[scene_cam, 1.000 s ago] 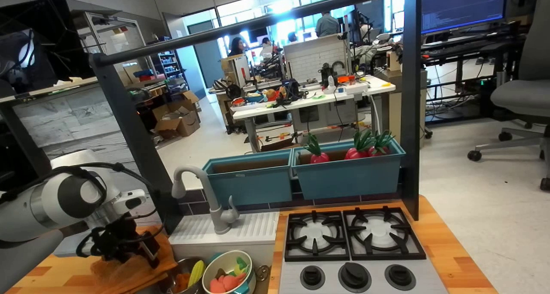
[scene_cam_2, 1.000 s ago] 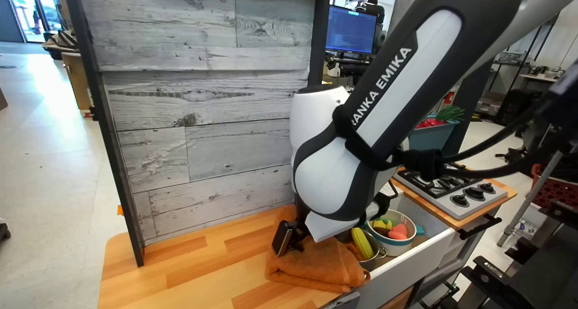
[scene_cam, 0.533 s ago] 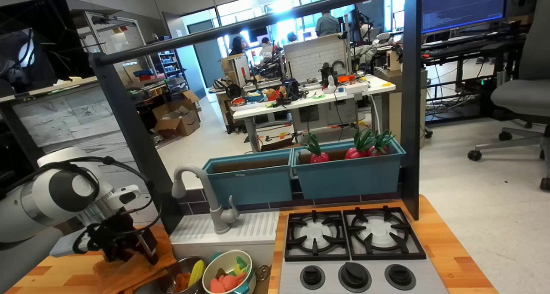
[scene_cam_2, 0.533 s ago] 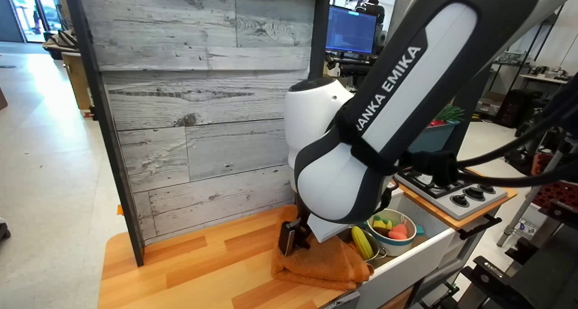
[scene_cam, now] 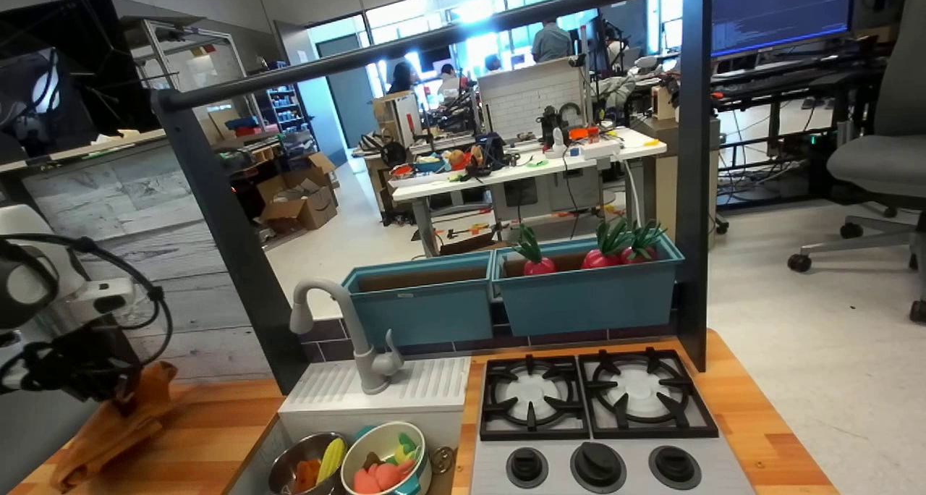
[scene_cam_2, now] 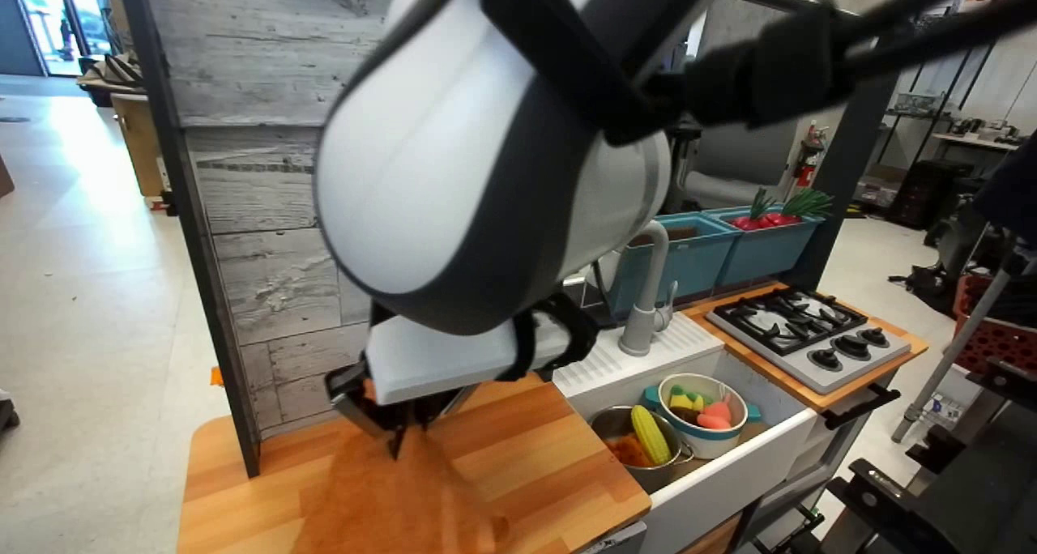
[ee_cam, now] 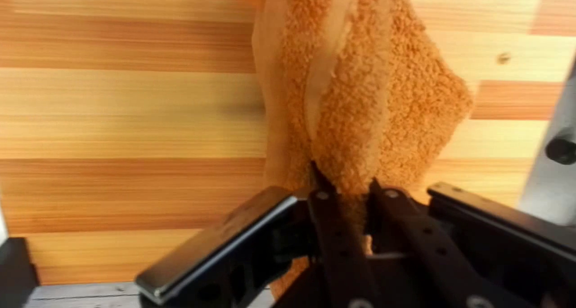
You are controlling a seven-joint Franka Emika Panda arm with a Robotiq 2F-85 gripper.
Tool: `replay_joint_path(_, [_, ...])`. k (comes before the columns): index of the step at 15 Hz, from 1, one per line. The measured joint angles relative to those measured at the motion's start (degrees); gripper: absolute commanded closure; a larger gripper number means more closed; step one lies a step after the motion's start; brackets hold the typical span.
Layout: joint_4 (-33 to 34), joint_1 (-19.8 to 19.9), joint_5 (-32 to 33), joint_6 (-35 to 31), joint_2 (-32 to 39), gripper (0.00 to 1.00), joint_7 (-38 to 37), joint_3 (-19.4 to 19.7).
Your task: Put the plush toys in the the pots in the sing and use the towel to wipe the surface
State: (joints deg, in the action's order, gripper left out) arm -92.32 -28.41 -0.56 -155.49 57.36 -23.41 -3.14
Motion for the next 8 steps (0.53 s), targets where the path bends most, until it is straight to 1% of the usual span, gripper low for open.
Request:
replay_joint_path(1, [0.6, -0.35, -0.4, 0.0, 0.04, 0.59, -0.13, -0.91])
replay_joint_path(4, [1.32, -1.06, -1.29, 0.07, 1.29, 0.37, -0.89, -1.12])
replay_joint_path(8, [1.74, -0.68, -1.94, 0.35, 3.86, 0.09, -1.72, 0.5])
